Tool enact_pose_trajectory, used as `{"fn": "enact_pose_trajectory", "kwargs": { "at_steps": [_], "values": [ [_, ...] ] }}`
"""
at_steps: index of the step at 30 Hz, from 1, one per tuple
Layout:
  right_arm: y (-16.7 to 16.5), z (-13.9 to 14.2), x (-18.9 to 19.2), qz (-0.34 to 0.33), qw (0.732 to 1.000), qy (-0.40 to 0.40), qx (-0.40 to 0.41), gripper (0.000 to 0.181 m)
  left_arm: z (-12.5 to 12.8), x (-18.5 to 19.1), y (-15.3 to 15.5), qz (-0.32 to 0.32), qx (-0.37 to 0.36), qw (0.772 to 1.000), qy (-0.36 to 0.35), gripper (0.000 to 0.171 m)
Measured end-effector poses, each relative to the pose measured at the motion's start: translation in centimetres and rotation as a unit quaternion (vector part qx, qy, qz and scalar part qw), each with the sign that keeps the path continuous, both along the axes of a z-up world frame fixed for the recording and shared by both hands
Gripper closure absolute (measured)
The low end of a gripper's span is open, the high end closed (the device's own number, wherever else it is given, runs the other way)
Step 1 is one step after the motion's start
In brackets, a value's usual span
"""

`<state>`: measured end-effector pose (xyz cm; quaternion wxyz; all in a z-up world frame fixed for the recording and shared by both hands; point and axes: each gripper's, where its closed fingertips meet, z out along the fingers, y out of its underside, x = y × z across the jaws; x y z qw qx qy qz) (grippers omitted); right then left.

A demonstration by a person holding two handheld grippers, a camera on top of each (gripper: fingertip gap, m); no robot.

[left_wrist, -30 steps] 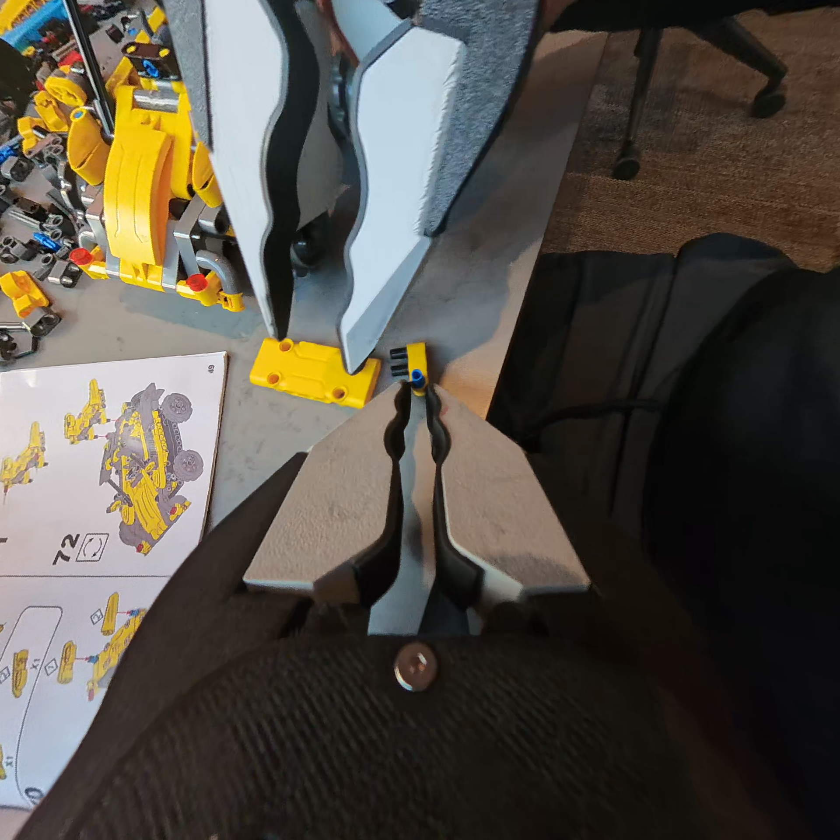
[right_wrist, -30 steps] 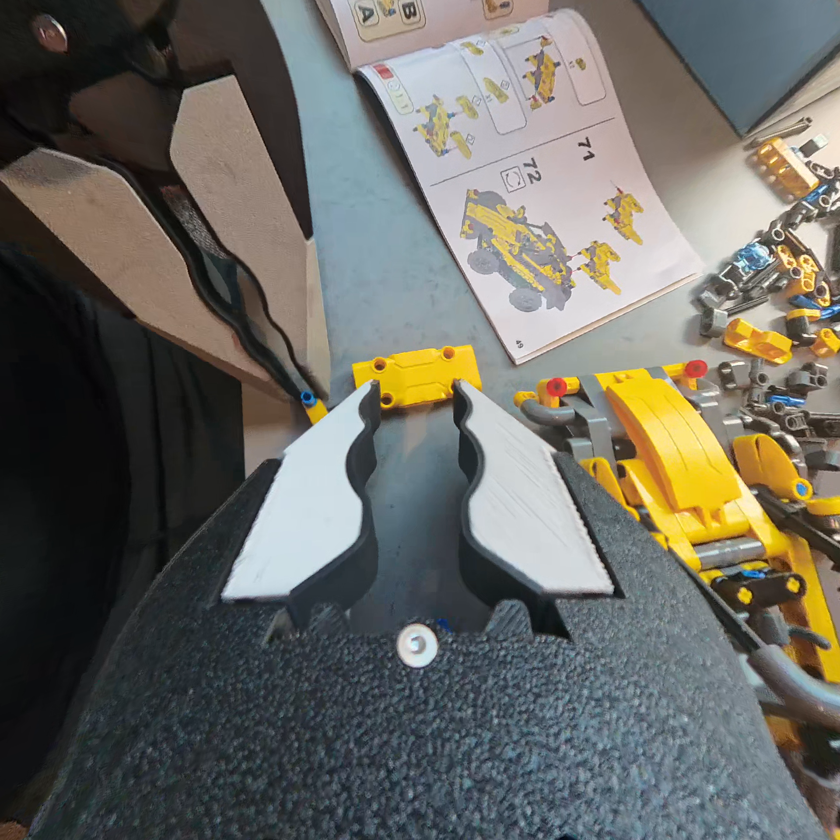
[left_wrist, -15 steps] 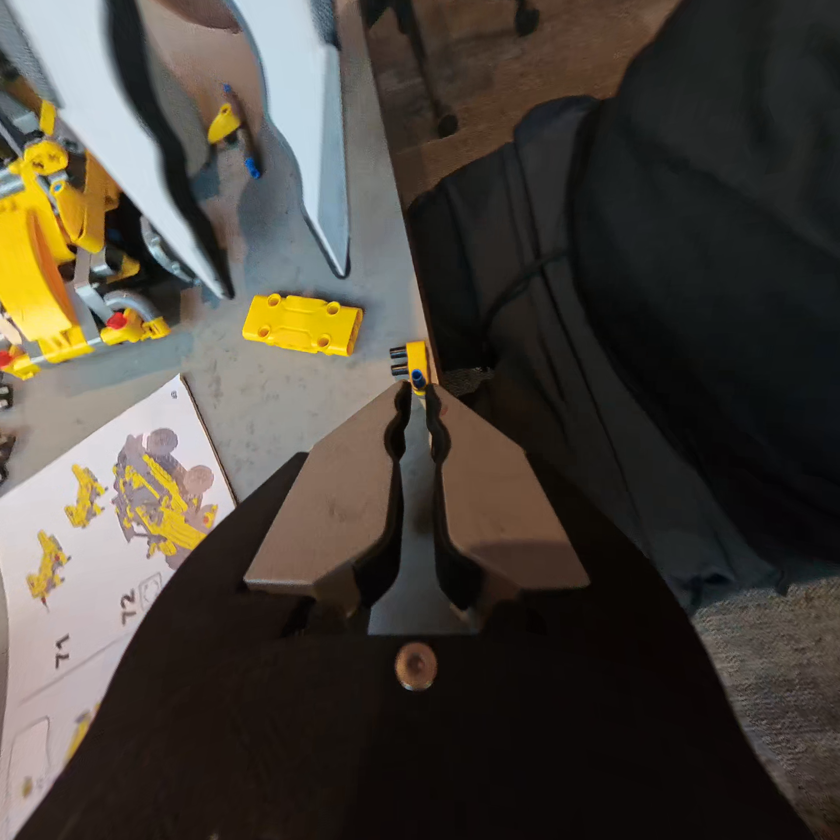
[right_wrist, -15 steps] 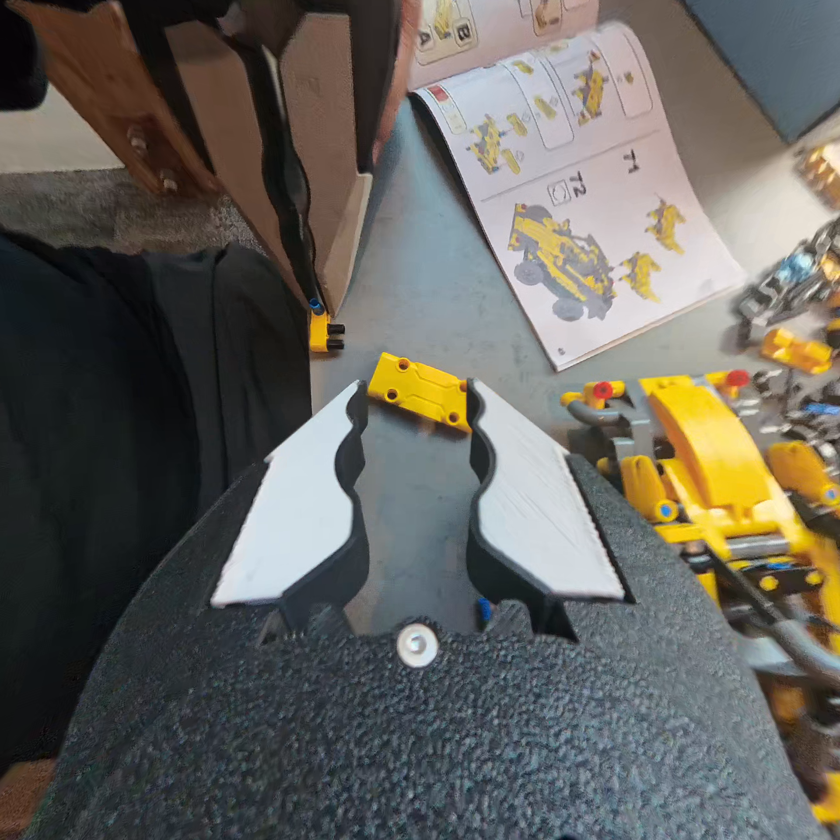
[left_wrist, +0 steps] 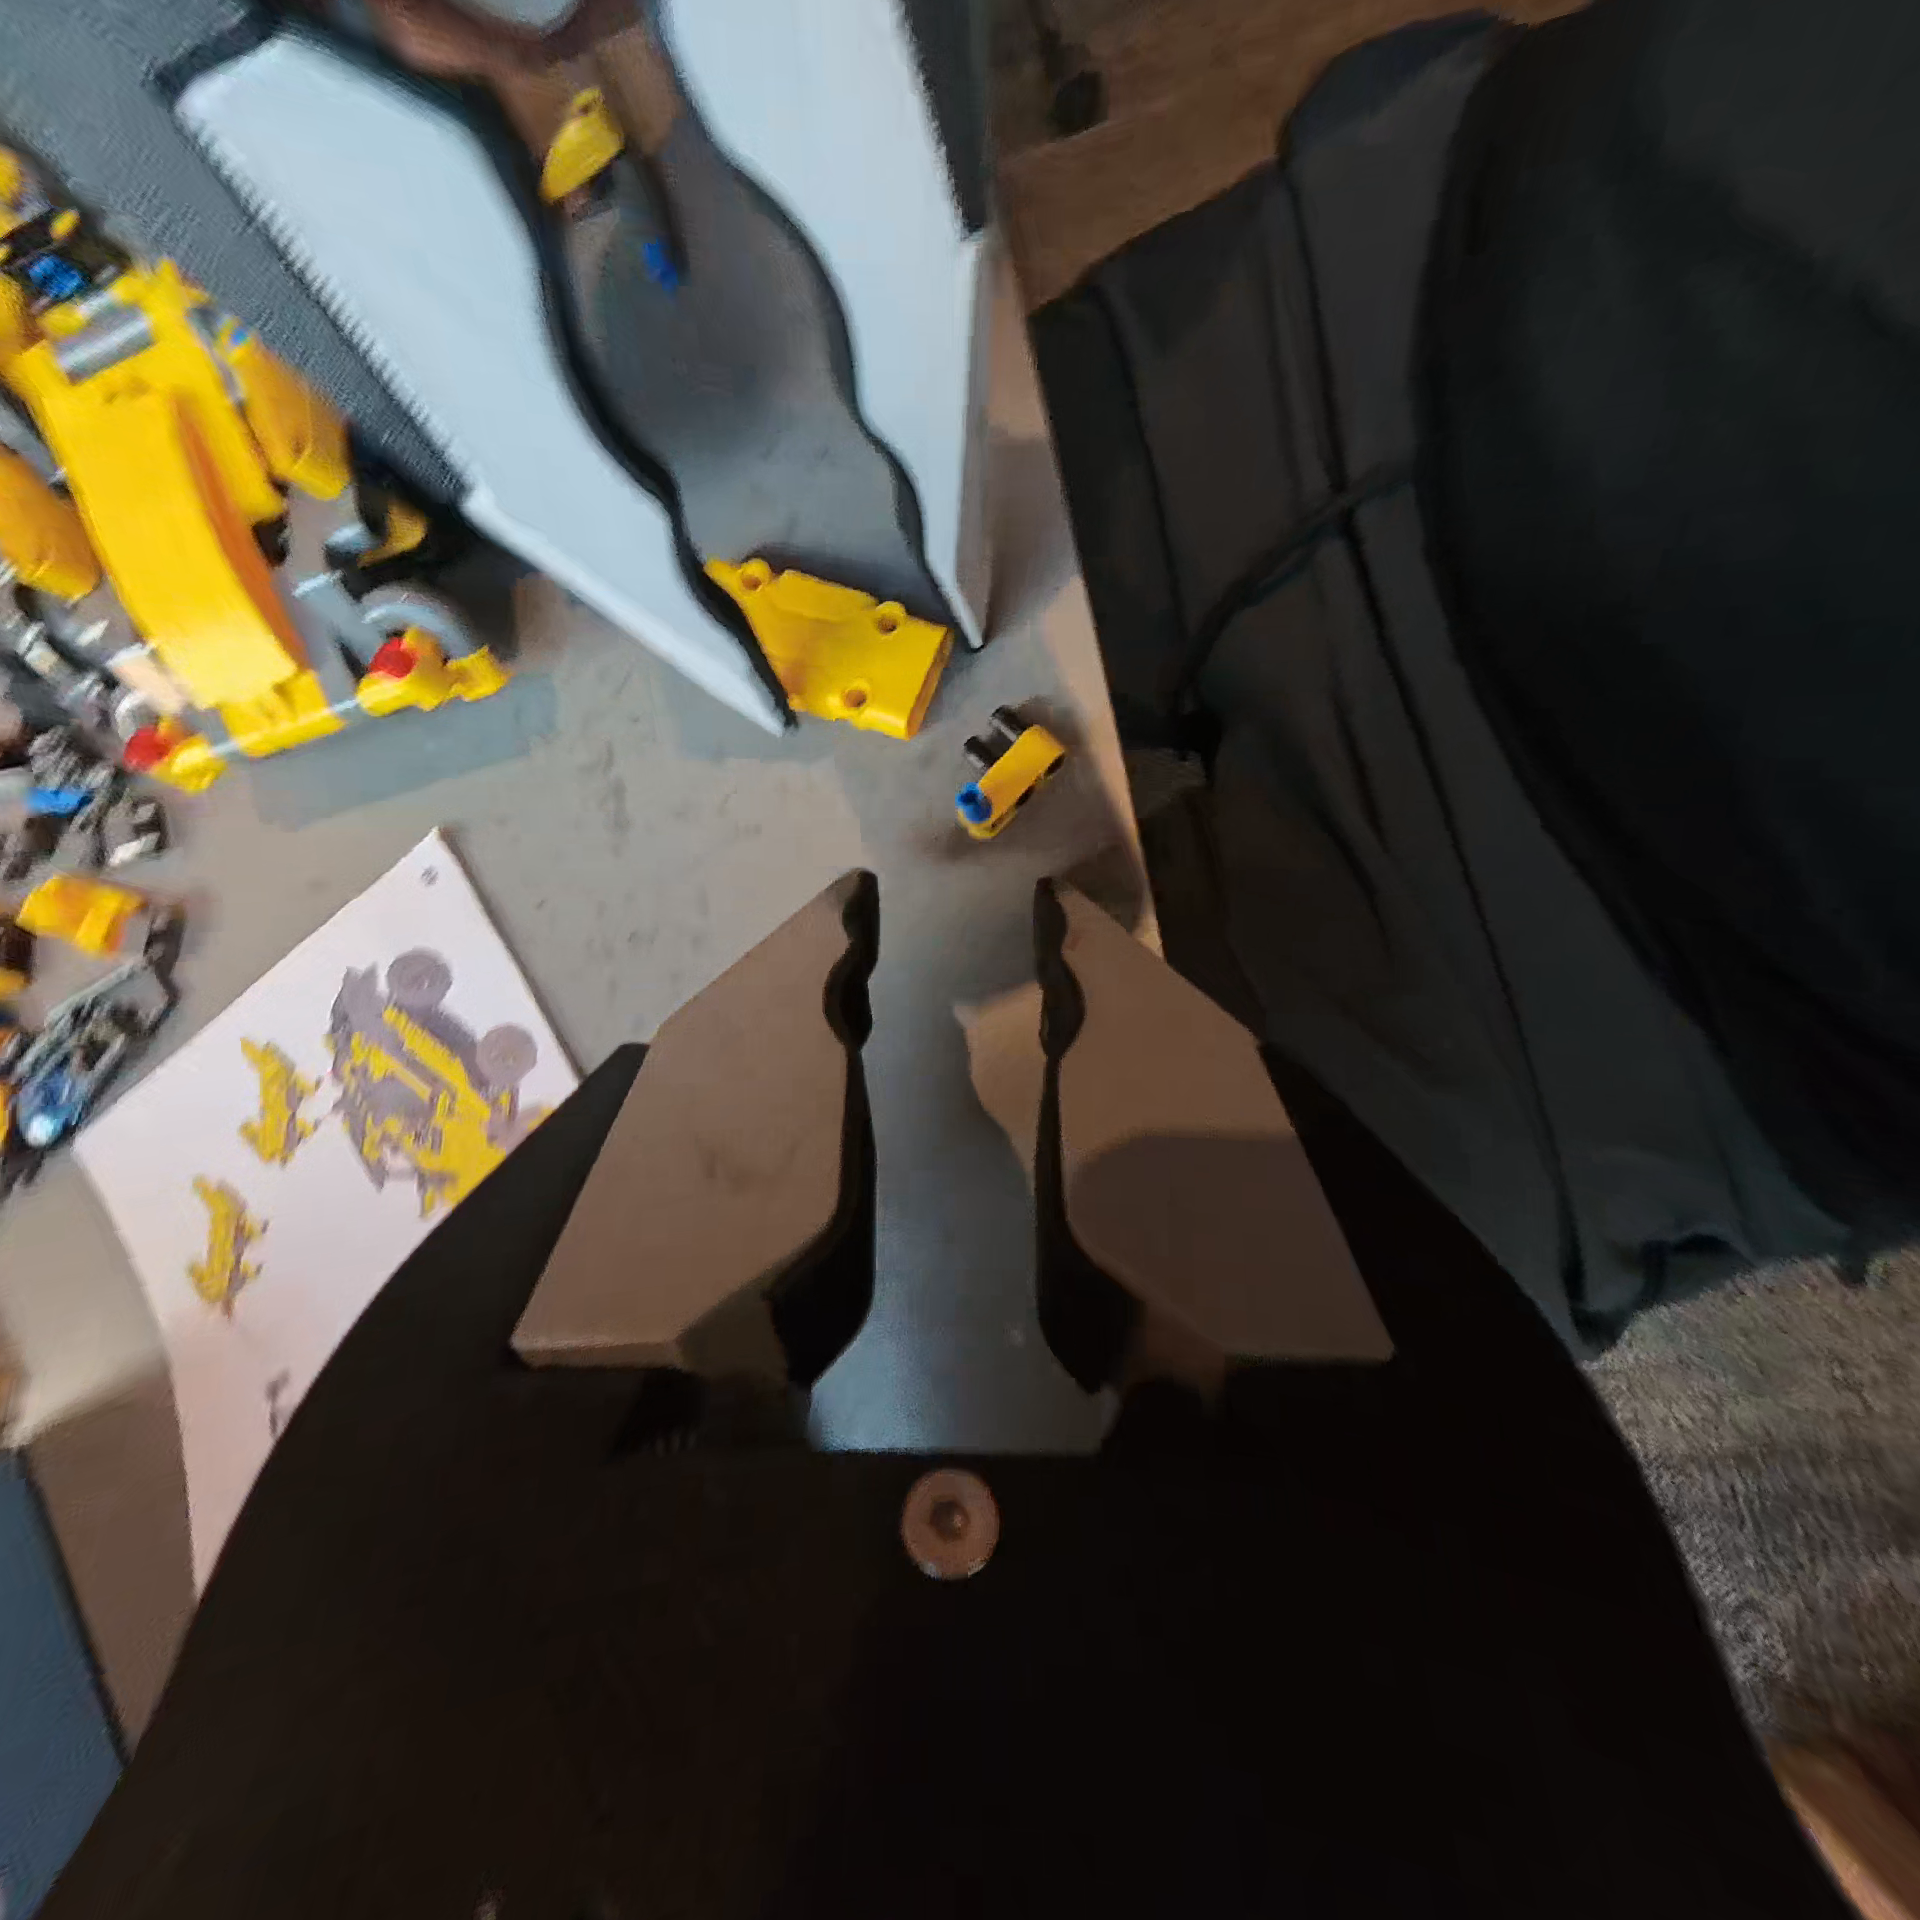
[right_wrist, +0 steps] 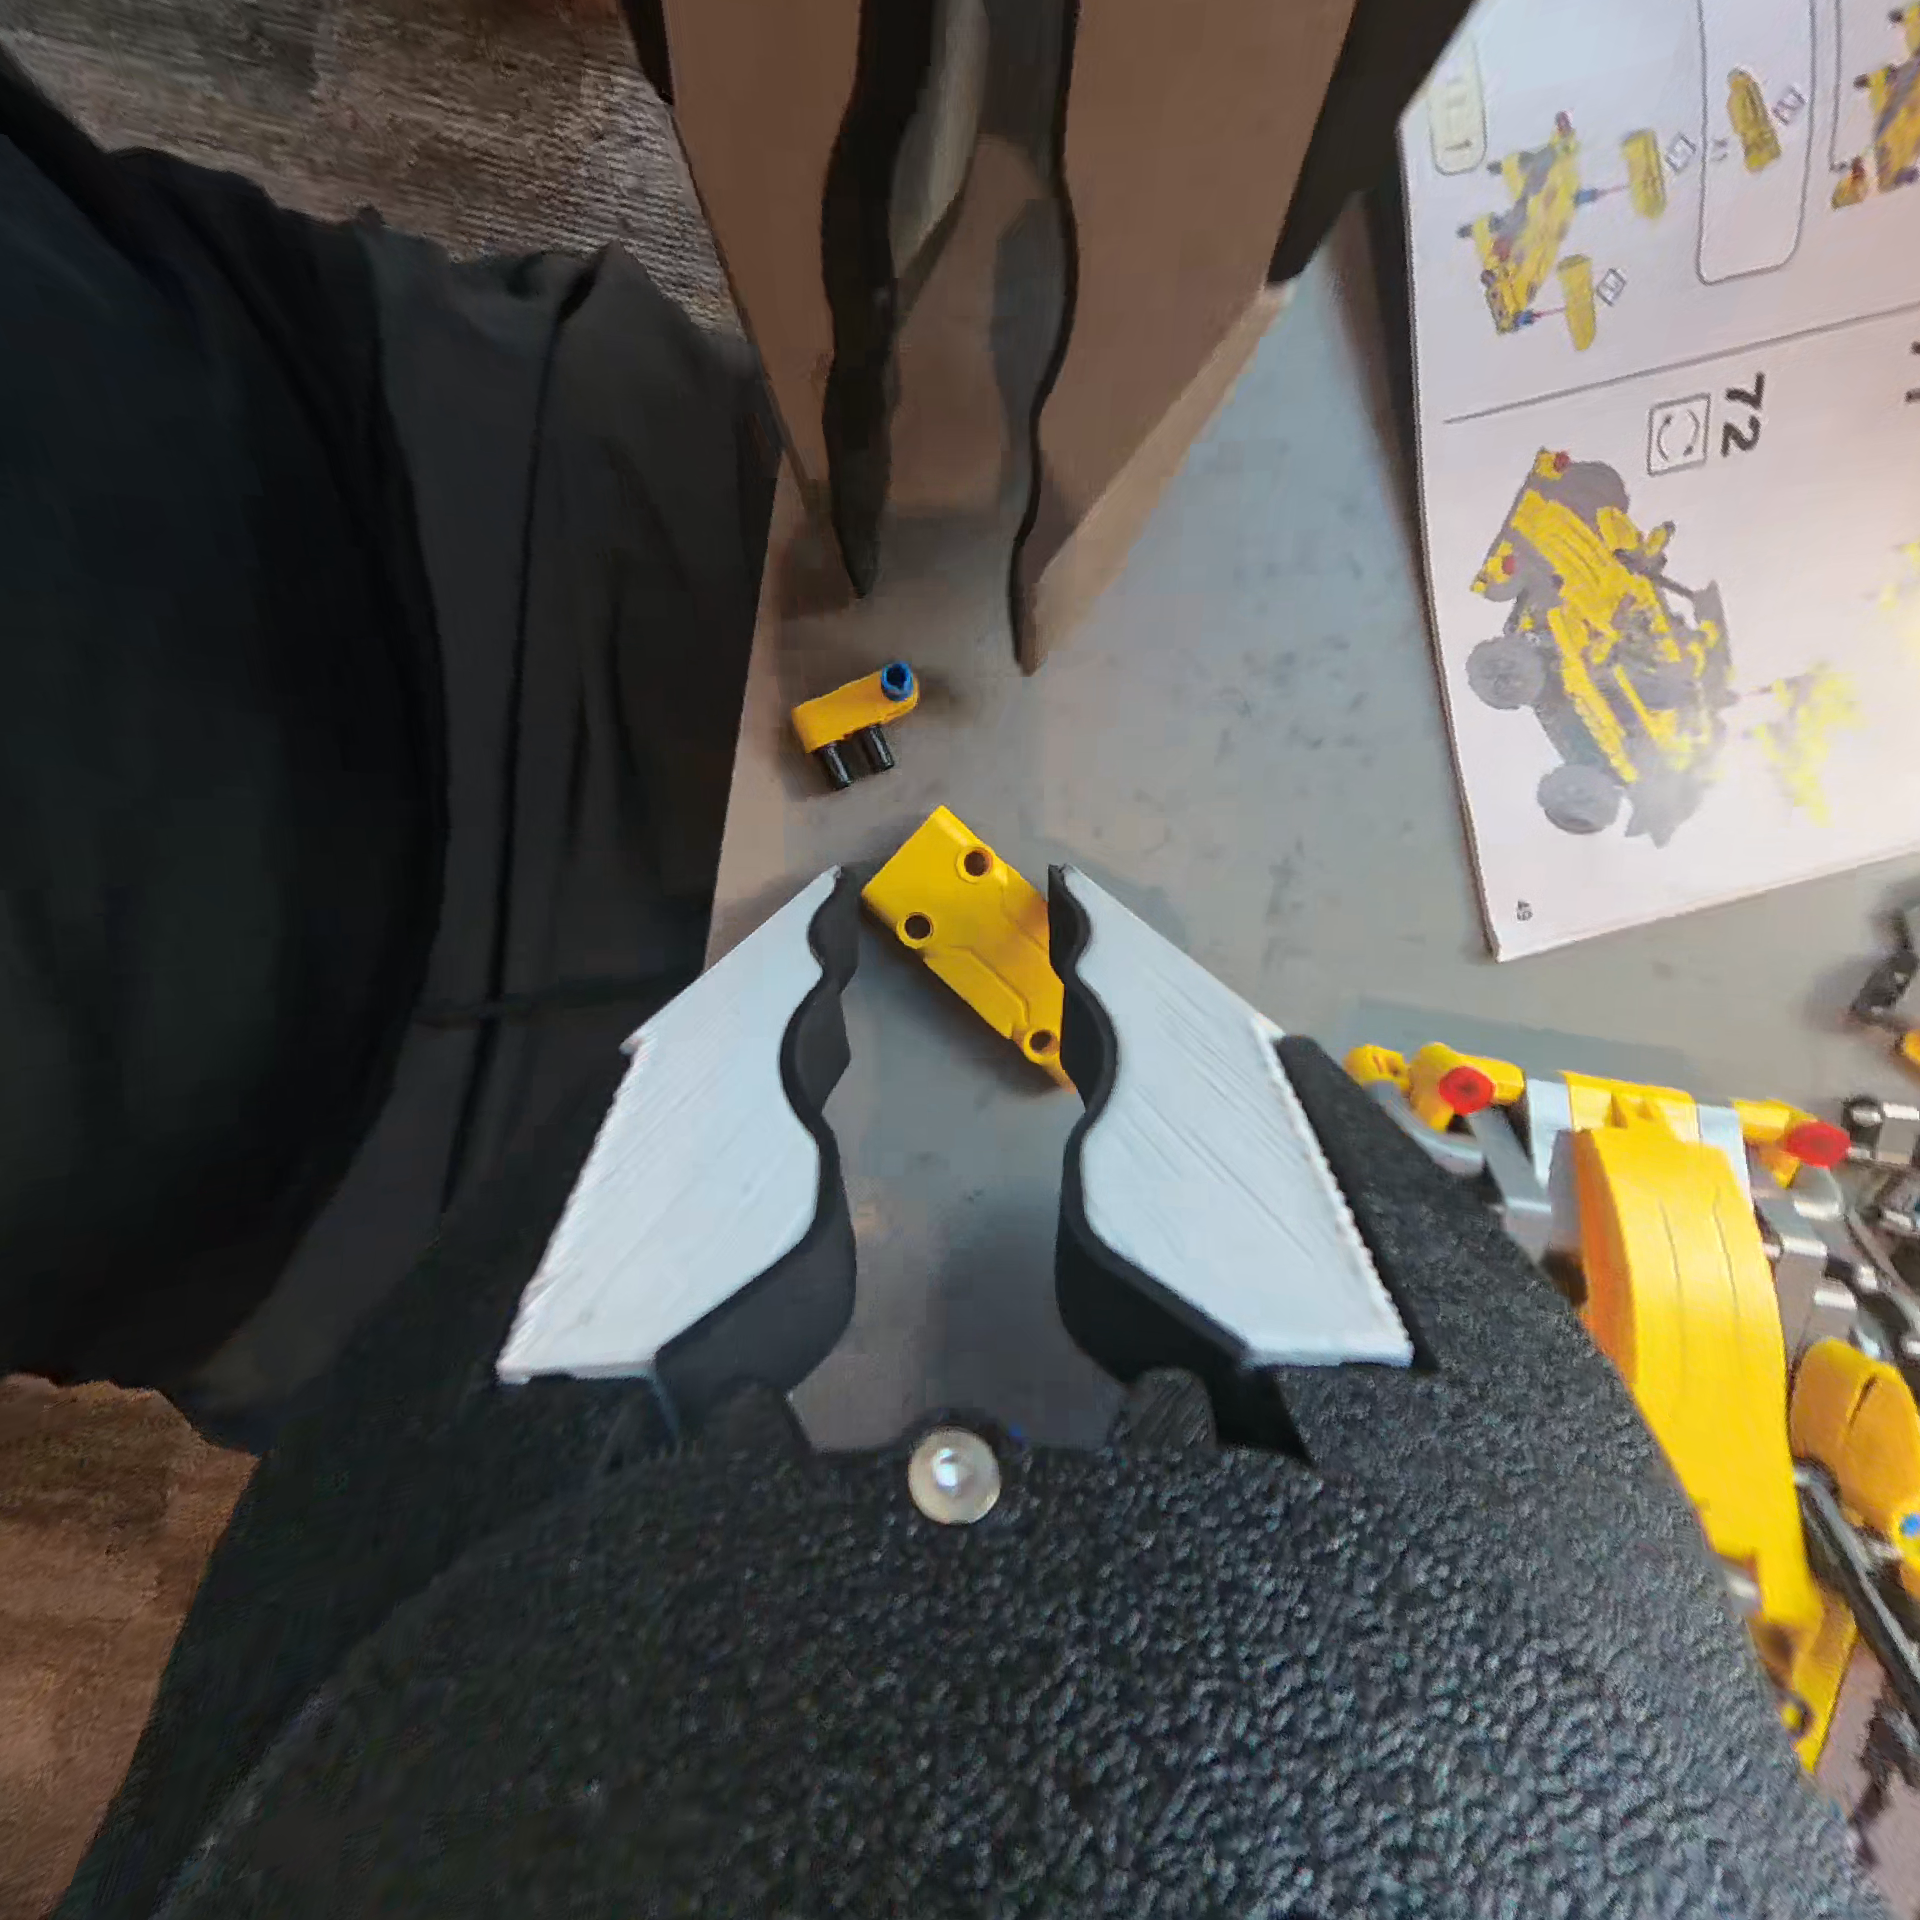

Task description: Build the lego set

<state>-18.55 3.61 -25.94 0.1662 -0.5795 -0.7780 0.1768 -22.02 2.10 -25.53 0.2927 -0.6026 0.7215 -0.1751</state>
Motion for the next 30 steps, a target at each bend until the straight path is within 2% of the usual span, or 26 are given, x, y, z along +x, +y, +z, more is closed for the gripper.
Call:
{"fn": "enact_pose_trajectory", "kwargs": {
  "at_steps": [4, 8, 11, 16, 17, 20, 22, 24, 27, 30],
  "values": [
    [0.0, 0.1, 0.2, -0.07, 0.997, 0.01, 0.007, 0.148, 0.4, -0.1, -0.2, 0.104, -0.009, 0.994, -0.028, 0.141],
    [-0.3, 0.1, 0.7, -0.142, 0.989, 0.036, -0.025, 0.144, -0.1, 0.3, 0.0, 0.225, -0.067, 0.971, -0.037, 0.135],
    [-0.4, 0.4, 1.7, -0.148, 0.987, 0.05, -0.027, 0.138, 0.5, 1.2, -0.8, 0.247, -0.113, 0.96, -0.065, 0.133],
    [0.5, 1.0, 3.9, -0.117, 0.992, 0.044, -0.009, 0.125, 0.1, 1.7, -0.5, 0.29, -0.119, 0.948, -0.059, 0.131],
    [0.5, 1.2, 4.0, -0.113, 0.992, 0.045, -0.024, 0.119, -0.2, 1.7, -0.4, 0.295, -0.115, 0.947, -0.053, 0.133],
    [0.0, 1.6, 3.6, -0.091, 0.993, 0.055, -0.059, 0.119, -0.4, 2.0, -0.5, 0.292, -0.101, 0.95, -0.054, 0.142],
    [0.4, 1.0, 3.4, -0.074, 0.995, 0.05, -0.039, 0.128, -0.3, 2.2, -0.6, 0.281, -0.1, 0.953, -0.058, 0.15],
    [0.8, 0.0, 3.6, -0.071, 0.997, 0.033, -0.026, 0.133, -0.3, 2.3, -0.5, 0.262, -0.101, 0.958, -0.059, 0.15],
    [0.1, -0.1, 3.6, -0.065, 0.996, 0.039, -0.042, 0.155, -0.3, 2.7, -0.5, 0.219, -0.113, 0.968, -0.059, 0.151],
    [-0.1, -0.1, 4.0, -0.08, 0.995, 0.048, -0.028, 0.155, -0.3, 3.7, -0.2, 0.179, -0.101, 0.977, -0.061, 0.15]
  ]
}}
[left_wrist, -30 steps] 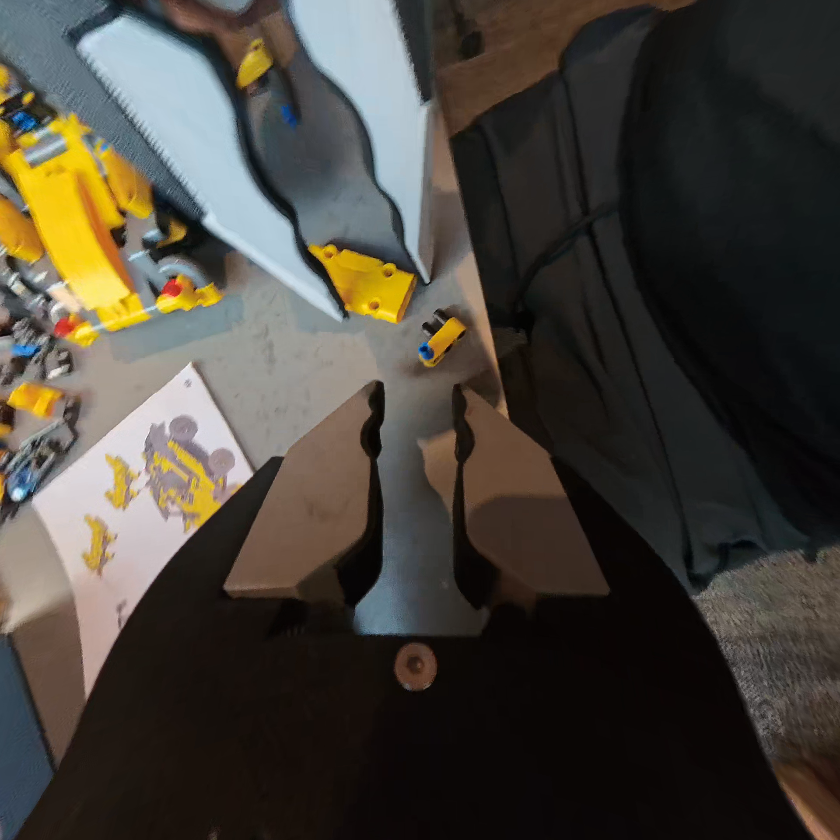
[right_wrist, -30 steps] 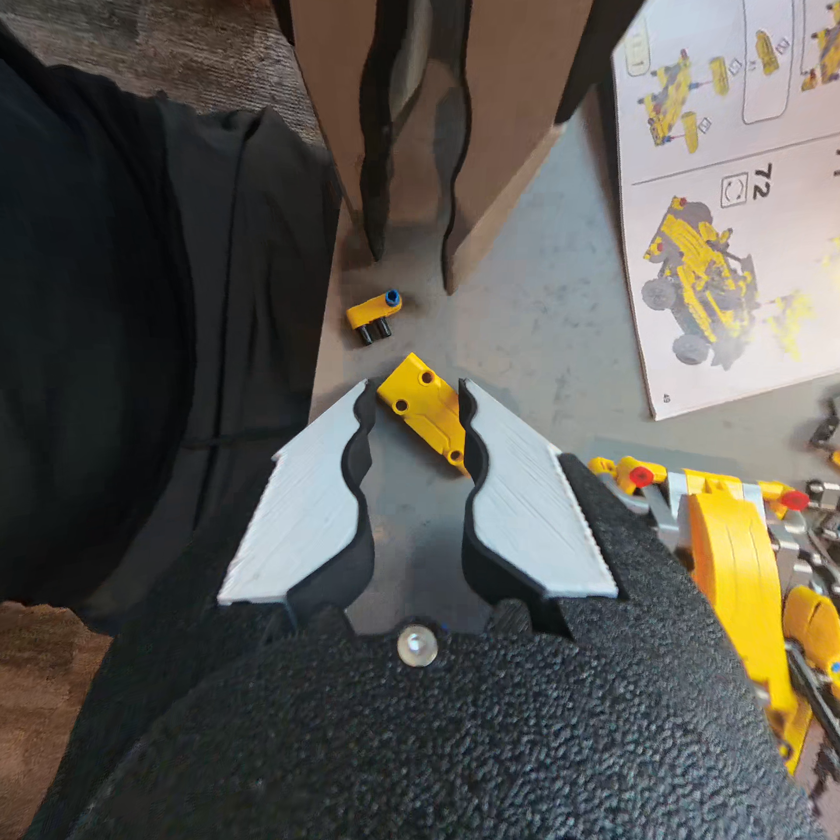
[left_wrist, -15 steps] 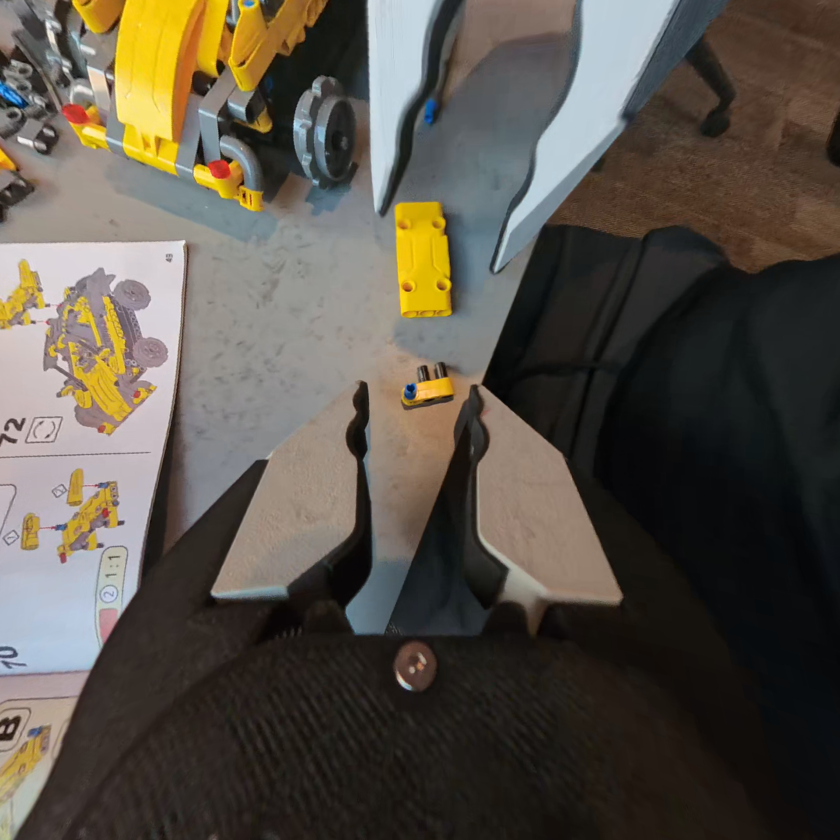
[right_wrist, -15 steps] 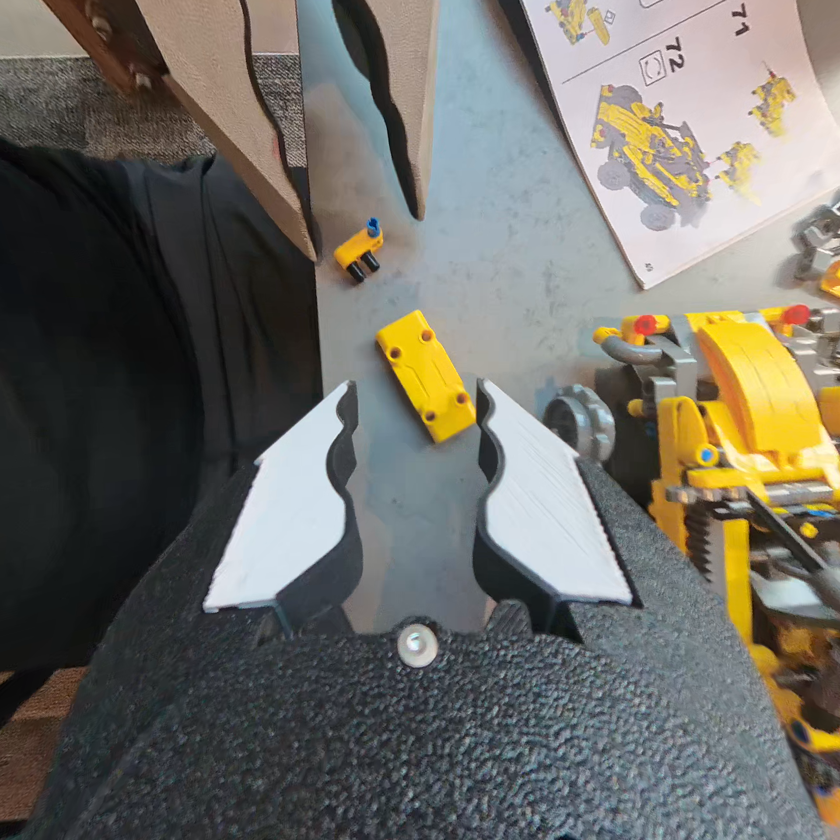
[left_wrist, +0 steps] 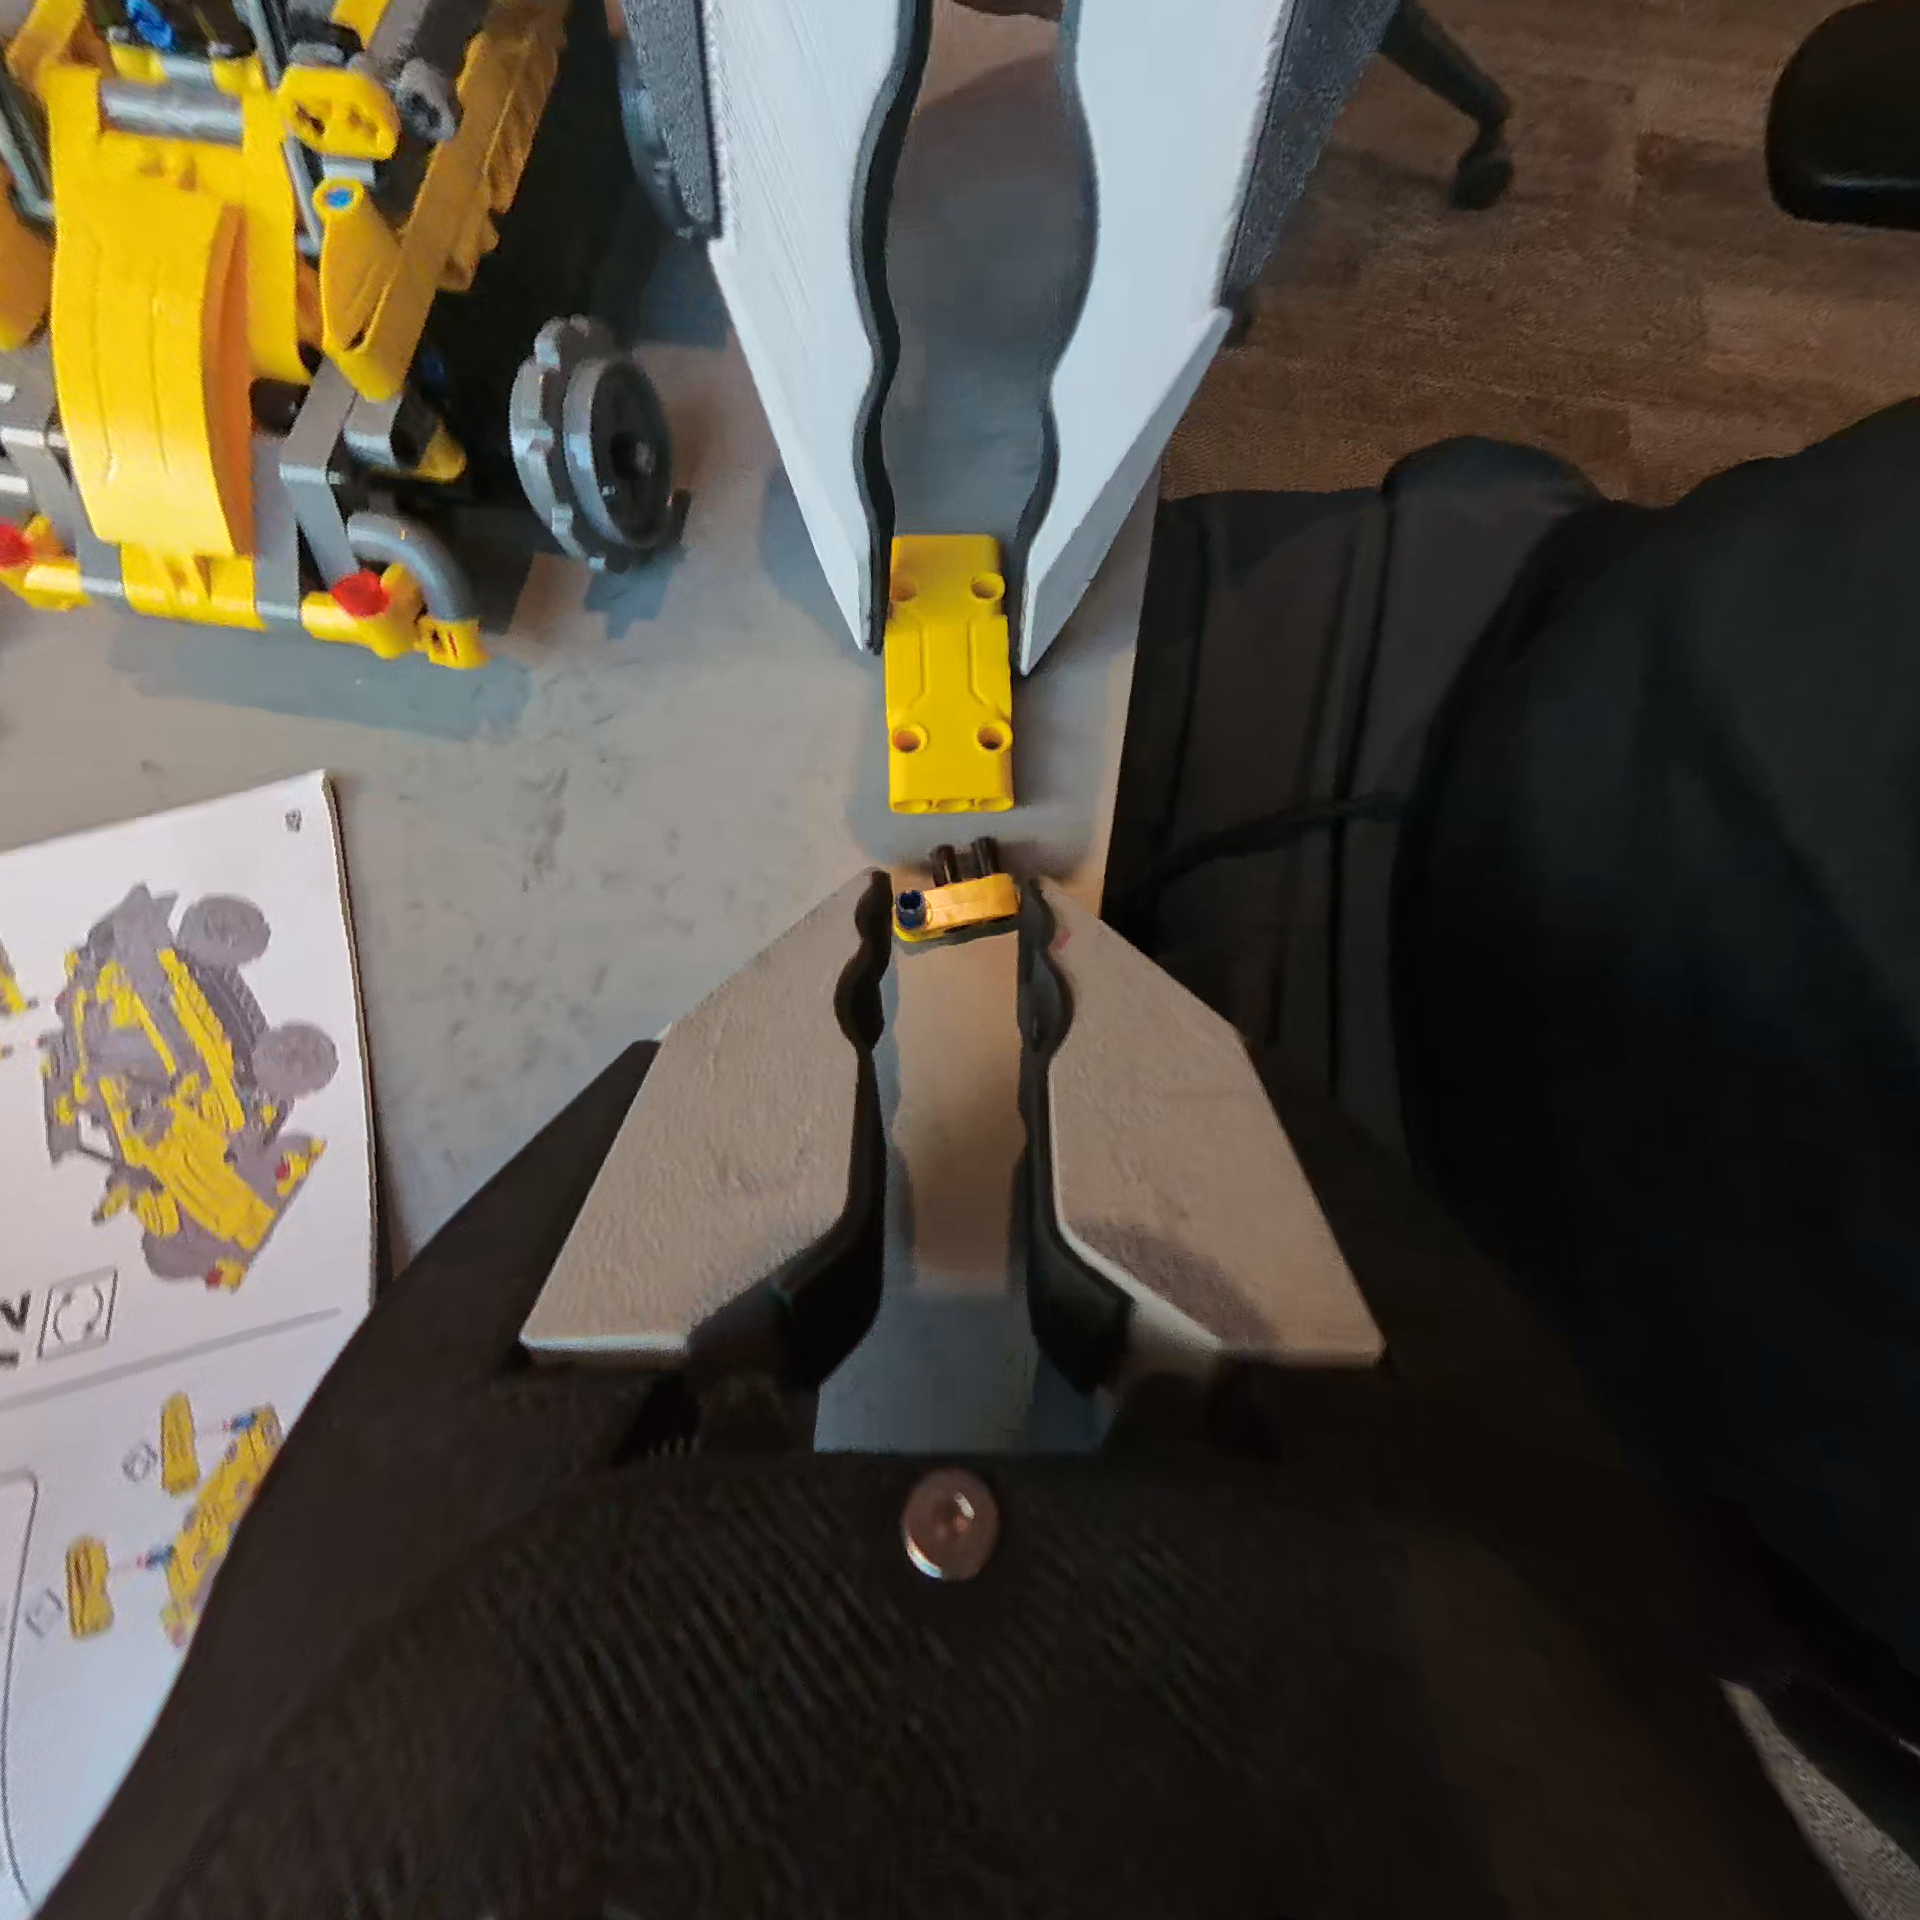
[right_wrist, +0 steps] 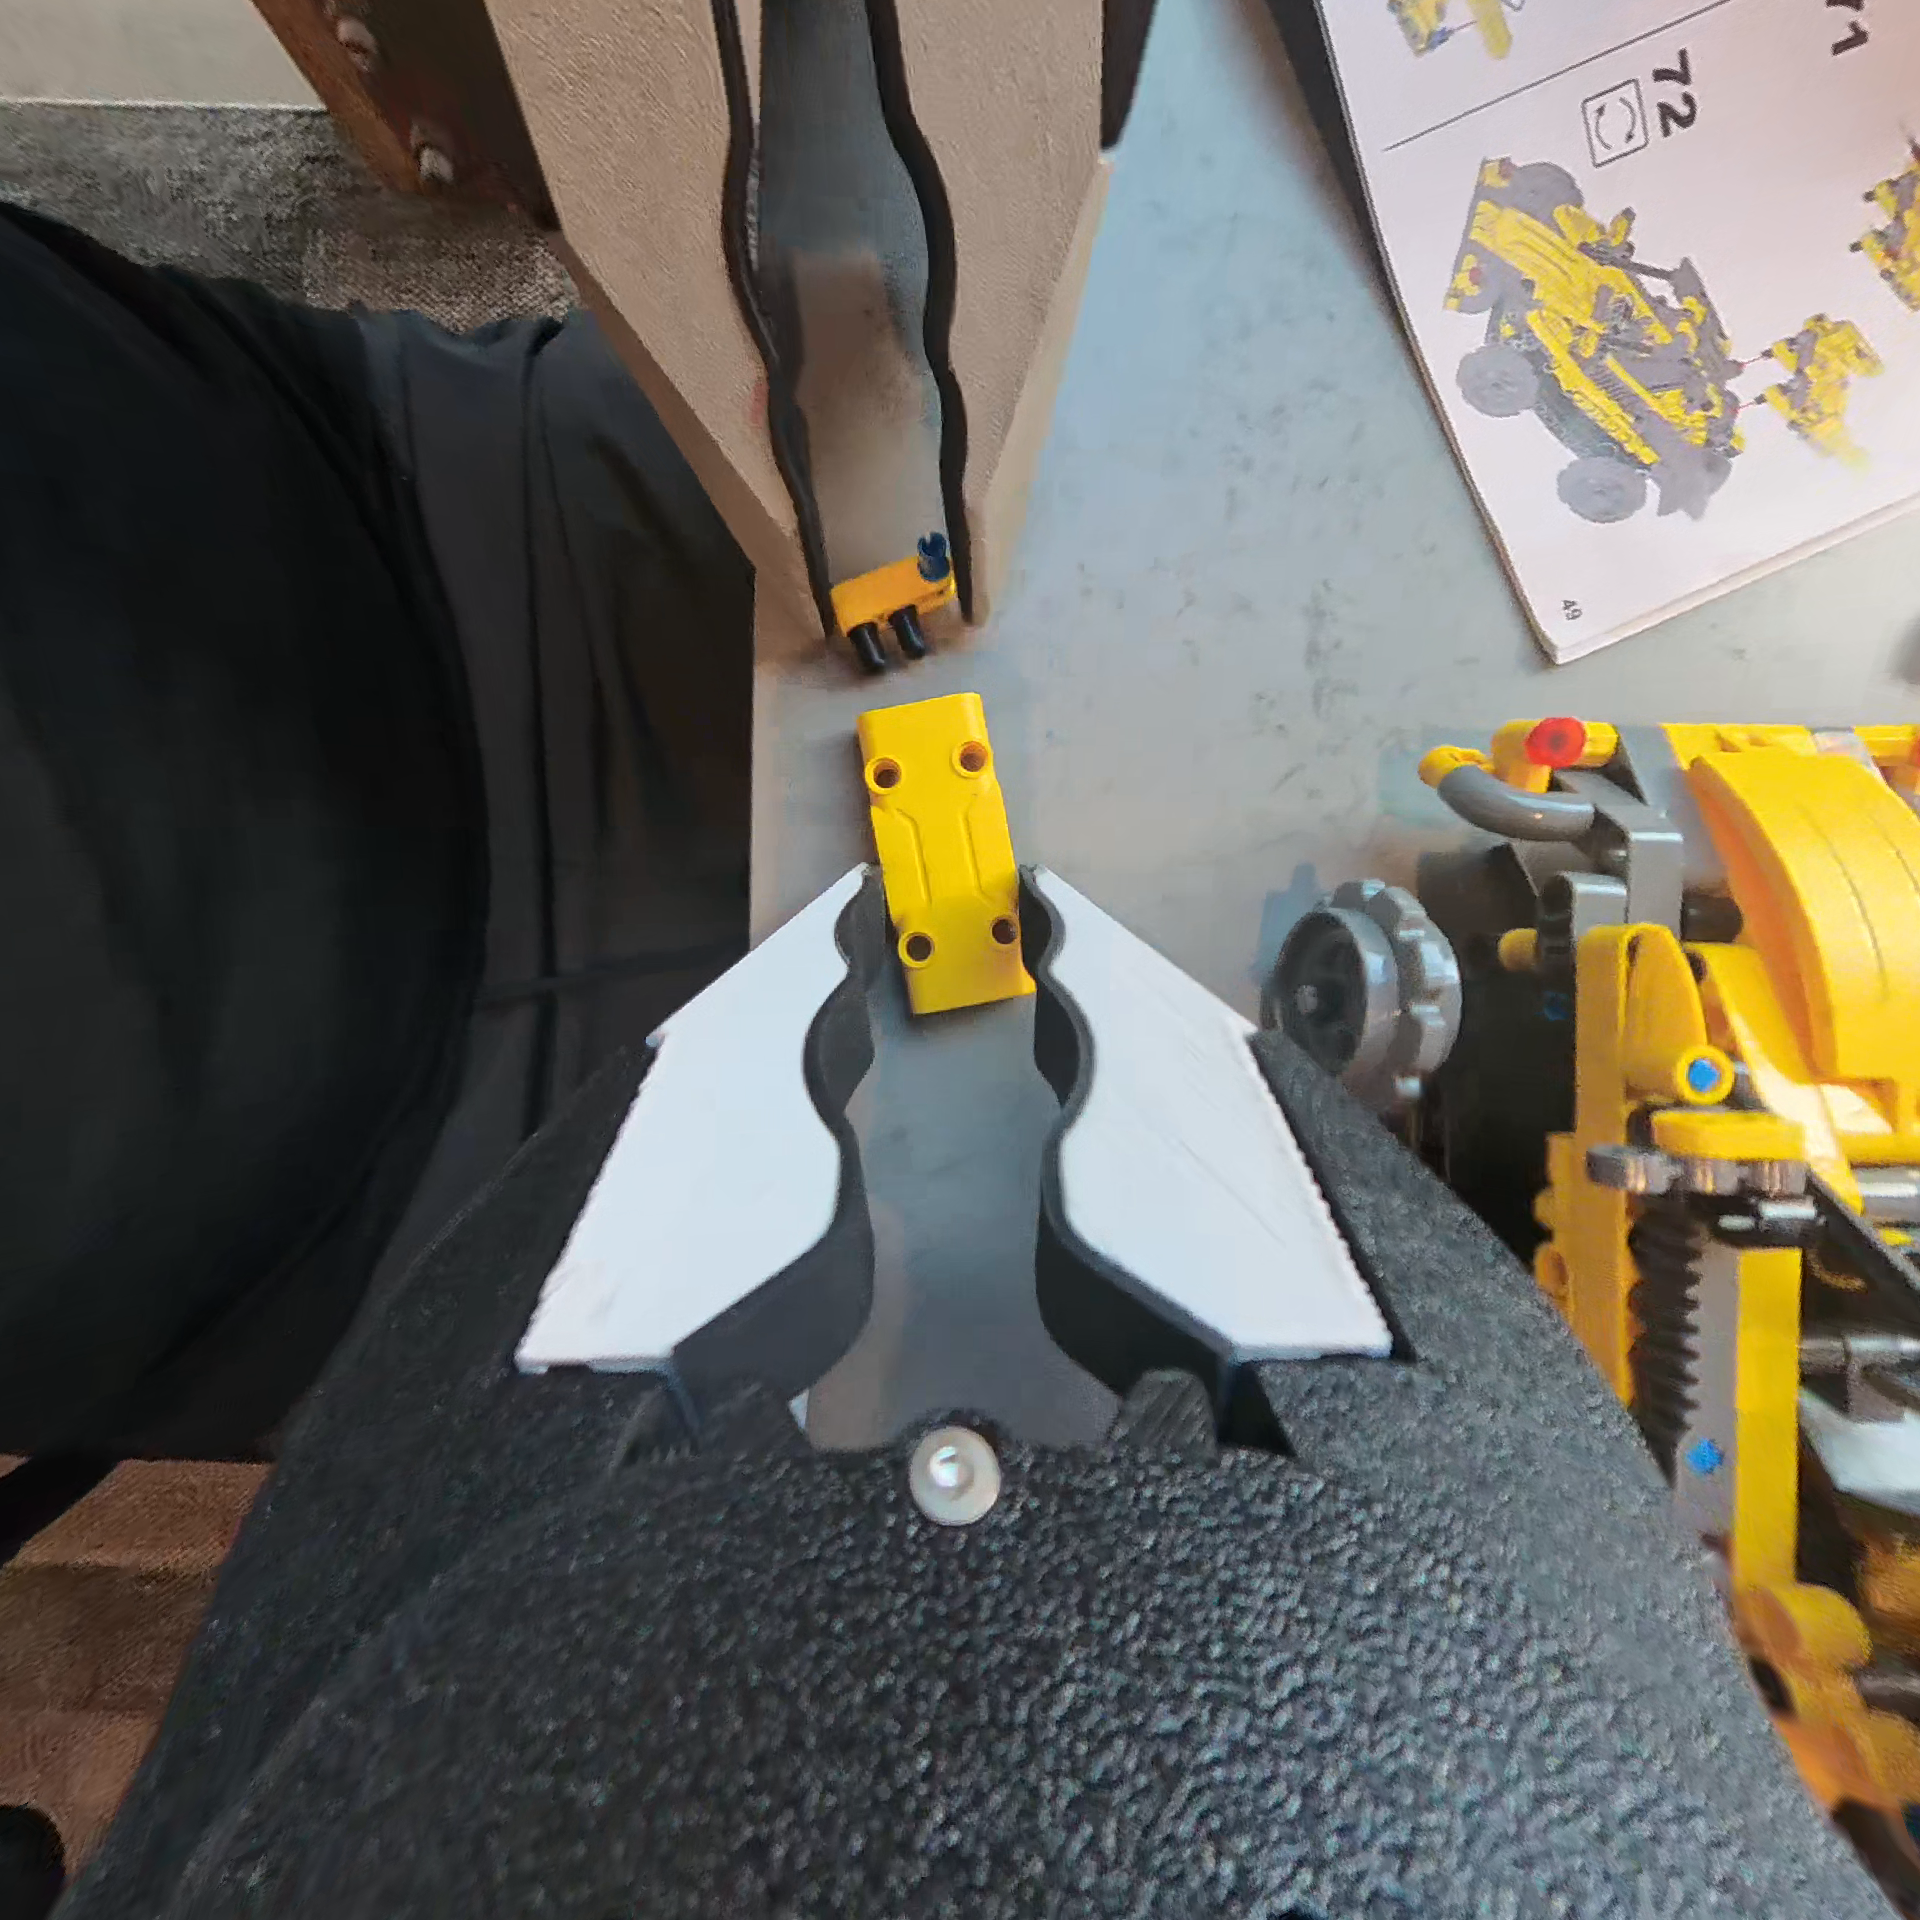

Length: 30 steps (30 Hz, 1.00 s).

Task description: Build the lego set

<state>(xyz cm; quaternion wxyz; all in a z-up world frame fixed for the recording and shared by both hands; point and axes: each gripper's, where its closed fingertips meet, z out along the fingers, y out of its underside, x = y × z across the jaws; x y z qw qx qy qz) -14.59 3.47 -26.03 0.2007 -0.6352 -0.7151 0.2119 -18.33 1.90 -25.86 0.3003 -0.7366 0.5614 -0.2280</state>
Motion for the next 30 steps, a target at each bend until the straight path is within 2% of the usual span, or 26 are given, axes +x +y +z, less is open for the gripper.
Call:
{"fn": "enact_pose_trajectory", "kwargs": {
  "at_steps": [5, 10, 14, 28, 30],
  "values": [
    [0.5, 0.1, 0.4, -0.014, 1.0, 0.009, 0.008, 0.14, 0.0, 0.1, 0.8, -0.01, 0.011, 1.0, 0.022, 0.14],
    [-0.1, 0.0, -0.3, 0.008, 1.0, 0.012, -0.018, 0.144, 0.0, 0.0, 0.4, 0.0, -0.019, 1.0, 0.013, 0.139],
    [-0.7, 0.0, -0.4, 0.017, 0.999, 0.024, -0.031, 0.155, 0.0, 0.2, 0.4, -0.006, -0.016, 1.0, 0.002, 0.151],
    [-0.4, 0.2, -1.0, -0.084, 0.988, 0.105, -0.079, 0.157, 0.1, 0.2, 1.0, 0.013, -0.024, 0.999, -0.026, 0.151],
    [-0.3, 0.2, -1.0, -0.087, 0.989, 0.103, -0.061, 0.157, 0.0, 0.3, 1.0, 0.012, -0.028, 0.999, -0.027, 0.151]
  ]
}}
